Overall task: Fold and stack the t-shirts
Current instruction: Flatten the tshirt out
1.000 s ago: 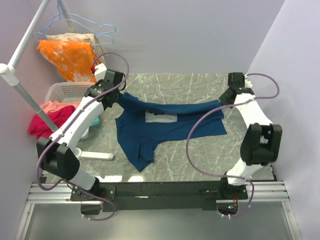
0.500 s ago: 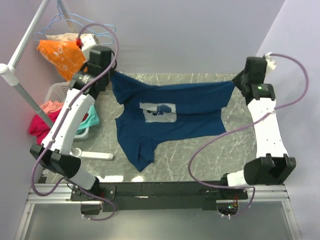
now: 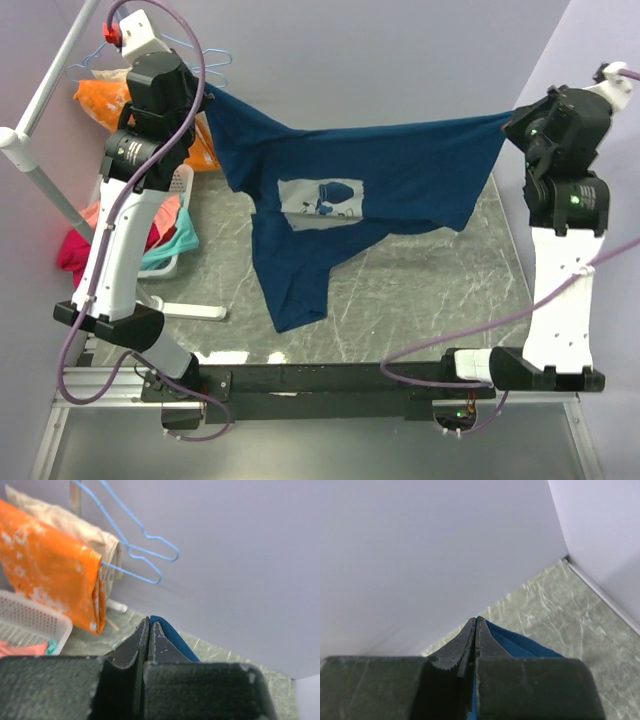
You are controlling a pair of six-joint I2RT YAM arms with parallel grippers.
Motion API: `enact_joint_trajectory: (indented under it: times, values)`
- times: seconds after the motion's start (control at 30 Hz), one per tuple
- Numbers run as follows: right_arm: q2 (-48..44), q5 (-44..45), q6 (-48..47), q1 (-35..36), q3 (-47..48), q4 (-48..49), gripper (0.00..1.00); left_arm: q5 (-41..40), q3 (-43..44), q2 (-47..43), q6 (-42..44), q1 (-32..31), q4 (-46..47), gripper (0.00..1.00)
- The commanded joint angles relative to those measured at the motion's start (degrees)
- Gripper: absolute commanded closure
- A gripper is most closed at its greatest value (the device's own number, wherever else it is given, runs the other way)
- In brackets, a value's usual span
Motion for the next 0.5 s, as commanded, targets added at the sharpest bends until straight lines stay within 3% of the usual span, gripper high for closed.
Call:
enact_joint_trajectory:
  times: [0.0,0.17,0.33,0.47]
  values:
    - [-4.7,-0.7,-2.6,0.2,3.1,2.3,1.00,2.1,1.2,-3.9,3.9,0.4,8.1,0.99]
    - [-7.3,-2.1,-3.1,0.1,2.7,4.5,1.00,3.6,6.9,-3.8,6.0,0.4,13.5,0.99]
    - [-9.3,-2.1,-3.4,0.2,0.2,5.4,1.00,7.4,4.5,-7.7,6.9,0.4,24.8,0.99]
    - [-11.2,-2.8,-3.2,0.1,-1.9,6.6,1.00,8.8,8.7,-7.7,7.9,0.4,25.8,0.99]
